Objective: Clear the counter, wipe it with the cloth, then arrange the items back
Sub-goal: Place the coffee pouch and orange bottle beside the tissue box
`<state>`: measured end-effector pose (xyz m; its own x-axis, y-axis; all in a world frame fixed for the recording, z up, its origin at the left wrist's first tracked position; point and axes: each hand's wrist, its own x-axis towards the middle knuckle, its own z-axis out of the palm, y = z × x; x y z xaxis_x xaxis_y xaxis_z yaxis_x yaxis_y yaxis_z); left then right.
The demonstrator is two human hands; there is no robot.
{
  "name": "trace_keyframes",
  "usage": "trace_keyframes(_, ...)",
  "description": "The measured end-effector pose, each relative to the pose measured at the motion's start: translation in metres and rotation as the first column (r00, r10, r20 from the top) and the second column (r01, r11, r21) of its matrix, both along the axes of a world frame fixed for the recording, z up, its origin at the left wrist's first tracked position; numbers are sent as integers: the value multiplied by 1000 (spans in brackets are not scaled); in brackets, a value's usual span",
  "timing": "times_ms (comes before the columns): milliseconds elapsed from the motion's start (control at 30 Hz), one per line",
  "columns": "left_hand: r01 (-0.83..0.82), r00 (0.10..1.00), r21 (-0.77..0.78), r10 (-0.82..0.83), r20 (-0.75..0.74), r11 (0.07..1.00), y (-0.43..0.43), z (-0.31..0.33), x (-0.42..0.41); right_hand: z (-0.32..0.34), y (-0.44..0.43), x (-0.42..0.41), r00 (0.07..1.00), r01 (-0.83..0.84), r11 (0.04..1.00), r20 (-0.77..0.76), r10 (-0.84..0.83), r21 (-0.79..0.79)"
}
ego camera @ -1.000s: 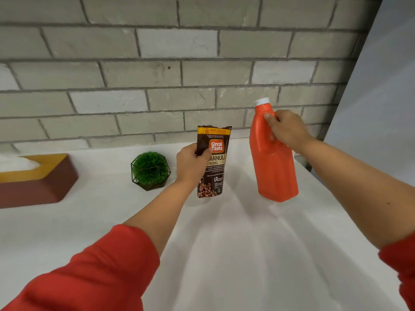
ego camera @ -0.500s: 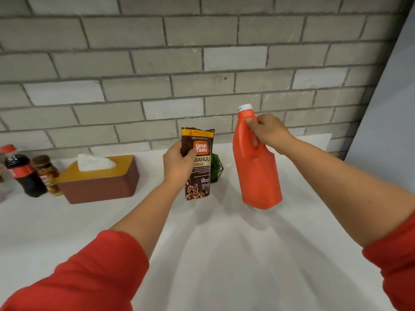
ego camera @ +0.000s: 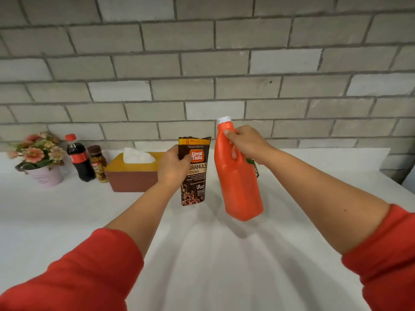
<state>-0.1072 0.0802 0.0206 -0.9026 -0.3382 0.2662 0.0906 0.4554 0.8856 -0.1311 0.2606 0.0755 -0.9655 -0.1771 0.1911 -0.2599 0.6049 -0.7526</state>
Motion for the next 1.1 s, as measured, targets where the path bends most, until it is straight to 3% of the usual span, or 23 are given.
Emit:
trace_keyframes(200,-68,996,-234,79,37,970,-31,-11,-17,-12,-37,-22,999,-33,999,28,34,-38)
trace_keyframes(467,-23,999,-288,30,20,957,-60,-30,-57,-23,-82,-54,991,91,994,102,-85,-57)
trace_keyframes(700,73,997,-337,-56,59,939,-72,-49,-89,-41,-102,-76,967,212,957,182,-177,-199)
trace_keyframes(1100,106,994,-441,-89,59,891,-67,-71,-102,-55,-101,-90,965,252,956,113,-237,-148)
